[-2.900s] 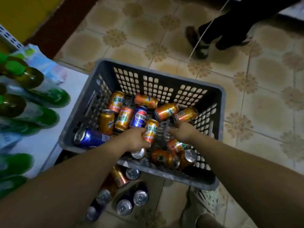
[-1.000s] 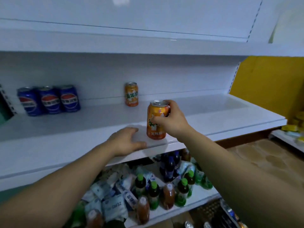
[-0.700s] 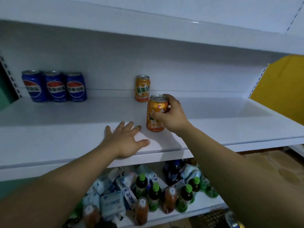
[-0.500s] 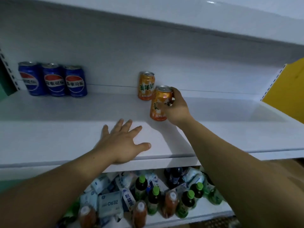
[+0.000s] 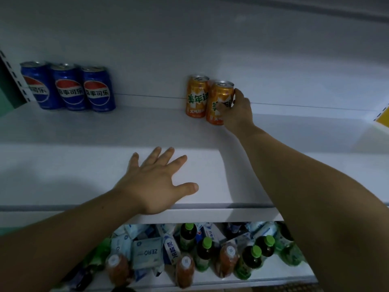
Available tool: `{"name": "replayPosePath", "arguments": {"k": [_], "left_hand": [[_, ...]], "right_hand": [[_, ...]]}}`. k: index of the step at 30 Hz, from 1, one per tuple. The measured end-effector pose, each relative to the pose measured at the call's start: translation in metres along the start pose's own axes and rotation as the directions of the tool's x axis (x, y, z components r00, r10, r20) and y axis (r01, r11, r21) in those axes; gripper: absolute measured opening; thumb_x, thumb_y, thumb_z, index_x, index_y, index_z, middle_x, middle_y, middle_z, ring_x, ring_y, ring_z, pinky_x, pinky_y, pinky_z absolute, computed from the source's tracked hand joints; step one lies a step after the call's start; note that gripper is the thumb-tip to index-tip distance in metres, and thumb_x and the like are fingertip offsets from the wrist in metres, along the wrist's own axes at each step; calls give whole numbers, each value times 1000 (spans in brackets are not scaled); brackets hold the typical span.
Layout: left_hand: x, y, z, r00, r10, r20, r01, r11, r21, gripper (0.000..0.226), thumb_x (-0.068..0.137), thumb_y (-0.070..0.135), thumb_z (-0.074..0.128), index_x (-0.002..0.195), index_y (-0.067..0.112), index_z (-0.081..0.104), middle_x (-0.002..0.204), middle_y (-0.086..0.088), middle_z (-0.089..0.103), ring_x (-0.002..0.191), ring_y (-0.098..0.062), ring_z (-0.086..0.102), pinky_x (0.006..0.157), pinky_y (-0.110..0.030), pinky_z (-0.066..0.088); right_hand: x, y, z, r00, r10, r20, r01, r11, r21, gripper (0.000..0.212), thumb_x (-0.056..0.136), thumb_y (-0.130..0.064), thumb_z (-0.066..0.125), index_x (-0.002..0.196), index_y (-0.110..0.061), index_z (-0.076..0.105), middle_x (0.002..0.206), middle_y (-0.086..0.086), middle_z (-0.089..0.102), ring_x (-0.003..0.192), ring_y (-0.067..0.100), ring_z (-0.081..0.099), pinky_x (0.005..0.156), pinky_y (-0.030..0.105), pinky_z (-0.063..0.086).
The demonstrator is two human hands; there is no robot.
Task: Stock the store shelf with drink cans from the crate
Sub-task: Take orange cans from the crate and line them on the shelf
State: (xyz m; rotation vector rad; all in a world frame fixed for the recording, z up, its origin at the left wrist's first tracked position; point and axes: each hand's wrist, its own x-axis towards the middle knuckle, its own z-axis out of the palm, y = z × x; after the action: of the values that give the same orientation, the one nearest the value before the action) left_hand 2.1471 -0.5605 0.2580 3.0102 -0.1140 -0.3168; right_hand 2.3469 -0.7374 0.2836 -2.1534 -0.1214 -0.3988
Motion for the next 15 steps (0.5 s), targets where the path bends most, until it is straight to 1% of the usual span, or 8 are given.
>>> {"name": "replayPosePath", "arguments": {"k": [3,10,12,15], "left_hand": [[0,1,0,1000,-13,8,13,1000,4,82,78,82,16,146,46,-10,156,14,-21,143,-9,-23,116,-51,-11],[2,1,1,1000,-21,9,21,1000,21,83,77,84,15,146,46,-11,155,16,-23,142,-8,-25,116,-50,-12],[1,1,1,1000,-22,15,22,1000,22,86,74,86,13,146,46,-12,155,16,-23,142,-8,-25,116,-50,-12],[0,2,1,1000,-20,6,20,1000,12,82,78,83,16,146,46,-11,155,16,-22,142,-8,-25,116,-51,-11]], "right_hand": [[10,1,5,1000,17,1,-17,1000,-25,45,85,-31,63,126,-19,49,121,8,59,107,27,60,89,41,53],[20,9,17,1000,10,-14,-11,1000,-23,46,89,-27,58,132,-19,44,128,6,56,114,25,56,93,39,48],[22,12,19,1000,10,-14,-10,1000,-23,45,89,-27,57,132,-20,43,127,4,57,114,24,56,90,35,46],[25,9,20,999,43,16,-42,998,-49,44,90,-28,57,130,-19,42,125,4,58,112,24,56,82,30,41]]}}
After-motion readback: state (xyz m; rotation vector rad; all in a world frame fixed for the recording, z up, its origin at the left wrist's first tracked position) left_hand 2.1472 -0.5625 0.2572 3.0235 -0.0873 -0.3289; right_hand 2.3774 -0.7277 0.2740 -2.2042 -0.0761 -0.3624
